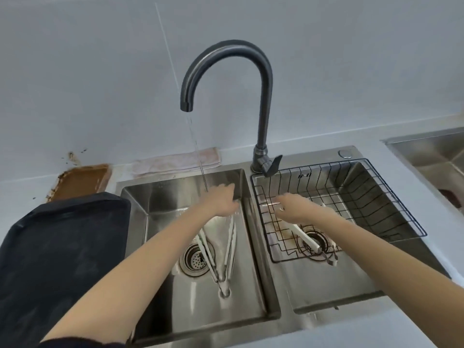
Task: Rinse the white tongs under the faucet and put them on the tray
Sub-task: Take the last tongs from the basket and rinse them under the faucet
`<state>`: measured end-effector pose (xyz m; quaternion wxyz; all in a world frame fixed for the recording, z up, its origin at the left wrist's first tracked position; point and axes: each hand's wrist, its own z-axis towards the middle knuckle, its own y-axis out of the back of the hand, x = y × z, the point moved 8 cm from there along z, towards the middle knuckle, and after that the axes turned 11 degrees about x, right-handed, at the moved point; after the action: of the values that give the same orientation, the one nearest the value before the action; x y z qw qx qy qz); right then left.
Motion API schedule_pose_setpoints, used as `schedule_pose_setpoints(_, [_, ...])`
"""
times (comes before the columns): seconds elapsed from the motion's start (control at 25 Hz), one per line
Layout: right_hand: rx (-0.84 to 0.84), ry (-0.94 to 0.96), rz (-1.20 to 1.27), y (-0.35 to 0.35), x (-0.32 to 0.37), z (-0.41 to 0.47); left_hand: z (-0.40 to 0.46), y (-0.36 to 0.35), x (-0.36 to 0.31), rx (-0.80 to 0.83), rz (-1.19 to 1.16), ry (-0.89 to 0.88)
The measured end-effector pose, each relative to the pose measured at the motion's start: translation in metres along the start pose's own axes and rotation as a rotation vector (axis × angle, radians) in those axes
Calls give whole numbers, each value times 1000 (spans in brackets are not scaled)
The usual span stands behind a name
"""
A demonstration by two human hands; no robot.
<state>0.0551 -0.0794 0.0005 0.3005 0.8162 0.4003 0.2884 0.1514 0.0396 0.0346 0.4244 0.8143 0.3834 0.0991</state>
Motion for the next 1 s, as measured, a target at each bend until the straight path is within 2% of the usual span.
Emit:
schedule_pose_setpoints(0.2, [-38, -130, -53, 1, -62, -19, 9, -17, -55, 4, 115, -50])
schedule_pose_setpoints(0.44, [14, -167, -5, -16, -111, -19, 30, -52, -106, 92, 138, -140])
schedule_pose_setpoints(0.64, [40, -200, 137, -31, -138, -7, 51, -74, -130, 148, 48, -169])
schedule_pose_setpoints(1.0, [28, -237, 421, -48, -151, 15, 76, -104, -147, 228, -76, -105])
